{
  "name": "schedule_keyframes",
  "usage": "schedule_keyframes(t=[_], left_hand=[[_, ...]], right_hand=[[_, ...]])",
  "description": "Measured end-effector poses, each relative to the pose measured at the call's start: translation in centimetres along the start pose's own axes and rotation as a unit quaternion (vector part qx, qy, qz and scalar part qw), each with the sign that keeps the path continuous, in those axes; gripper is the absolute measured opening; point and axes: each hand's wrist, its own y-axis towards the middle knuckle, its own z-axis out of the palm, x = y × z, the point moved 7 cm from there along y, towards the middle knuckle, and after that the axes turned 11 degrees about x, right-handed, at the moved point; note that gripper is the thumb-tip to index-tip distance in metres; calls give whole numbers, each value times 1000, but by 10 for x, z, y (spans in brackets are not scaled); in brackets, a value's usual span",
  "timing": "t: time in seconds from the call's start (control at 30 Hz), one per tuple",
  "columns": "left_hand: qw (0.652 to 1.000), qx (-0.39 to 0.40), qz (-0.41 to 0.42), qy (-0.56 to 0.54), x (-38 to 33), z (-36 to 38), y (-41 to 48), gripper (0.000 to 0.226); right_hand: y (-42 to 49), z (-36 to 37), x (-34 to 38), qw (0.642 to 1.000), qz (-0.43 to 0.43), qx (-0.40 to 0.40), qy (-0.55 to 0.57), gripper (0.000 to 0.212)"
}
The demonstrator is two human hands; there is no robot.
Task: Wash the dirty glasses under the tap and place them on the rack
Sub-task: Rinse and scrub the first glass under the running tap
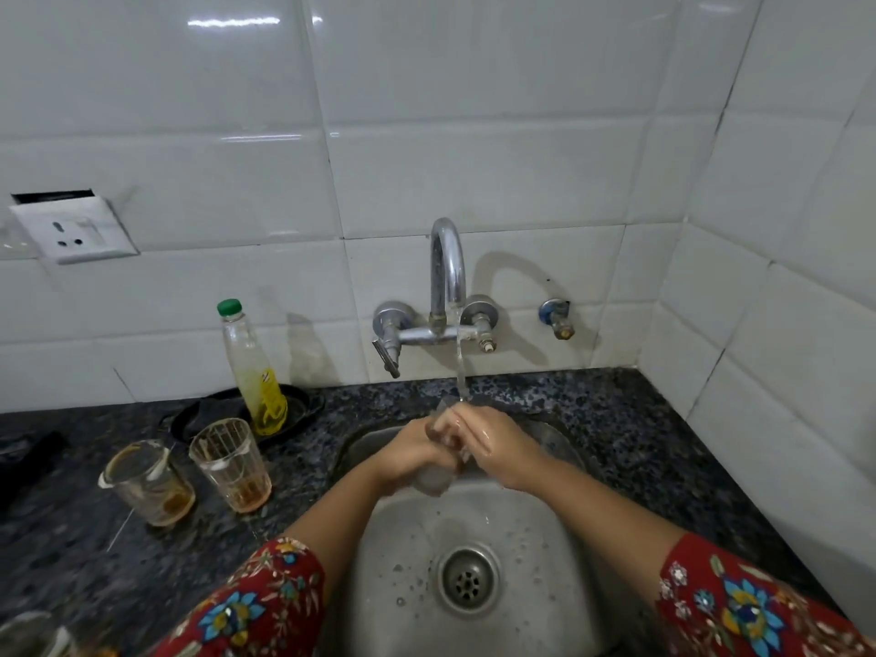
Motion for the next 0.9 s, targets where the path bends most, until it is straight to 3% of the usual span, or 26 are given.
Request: schedule_keyframes(t=[0.13,0.23,0.3,0.33,0.37,0.4,0.47,0.53,0.6,0.67,0.77,0.83,0.9], left_hand=[[997,51,-28,-48,7,11,-1,39],[995,-67,-63,40,6,11,3,33],[951,-175,-137,216,1,5,-1,35],[920,-212,-161,288,-4,4,-5,39],[912,-219,-152,312,-7,3,-4,43],[934,-189,-118,279,-7,1,-1,44],[995,-46,-18,85,-12,5,1,38],[989,77,5,-129,-13,6,-8,32],[974,121,-19,-192,-11,7,-14,25],[987,85,-43,-132,-7,7,-11,19],[996,-50,-65,-28,-5,4,-6,20],[980,-147,-82,108,-7,-3,-3,35],[950,-208,-89,213,-12,-8,-5,59]], right_hand=[[-11,-9,-8,999,-12,-22,-29,34],[-1,-6,-15,993,99,-50,-35,47],[10,-1,-22,973,218,-33,-66,44],[14,1,-22,966,246,-30,-67,43],[15,2,-21,967,245,-34,-62,41],[15,0,-19,972,224,-53,-54,39],[8,-7,-13,985,143,-98,-9,38],[0,-8,-11,989,69,-113,66,40],[-4,-4,-6,991,34,-103,75,42],[-3,2,-6,995,42,-78,47,38],[9,4,-14,993,98,-51,39,35],[18,3,-20,985,165,-39,31,36],[21,2,-22,981,179,-48,62,34]])
